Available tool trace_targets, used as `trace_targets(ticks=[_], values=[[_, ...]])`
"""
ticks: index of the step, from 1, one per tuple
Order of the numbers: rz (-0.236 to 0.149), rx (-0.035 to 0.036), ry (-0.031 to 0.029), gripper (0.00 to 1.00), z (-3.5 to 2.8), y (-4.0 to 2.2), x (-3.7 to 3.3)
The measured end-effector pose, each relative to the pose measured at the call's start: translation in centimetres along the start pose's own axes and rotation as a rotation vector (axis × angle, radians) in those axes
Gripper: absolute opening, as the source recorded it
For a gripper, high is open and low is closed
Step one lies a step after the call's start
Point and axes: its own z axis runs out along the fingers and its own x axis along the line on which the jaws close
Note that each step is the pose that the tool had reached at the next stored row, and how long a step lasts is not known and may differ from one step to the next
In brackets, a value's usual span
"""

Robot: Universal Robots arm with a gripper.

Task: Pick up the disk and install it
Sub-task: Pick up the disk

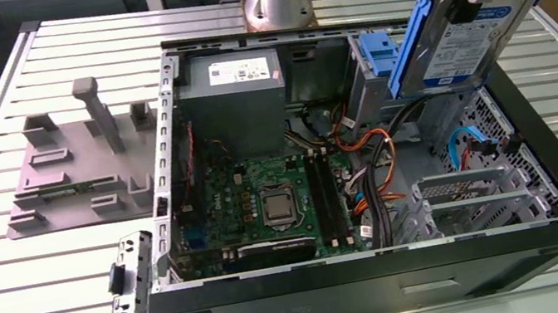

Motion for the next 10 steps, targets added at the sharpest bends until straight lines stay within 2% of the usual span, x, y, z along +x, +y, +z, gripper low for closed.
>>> trace_targets(ticks=[10], values=[[0.000,-0.0001,0.0000,0.36,0.03,0.90,0.13]])
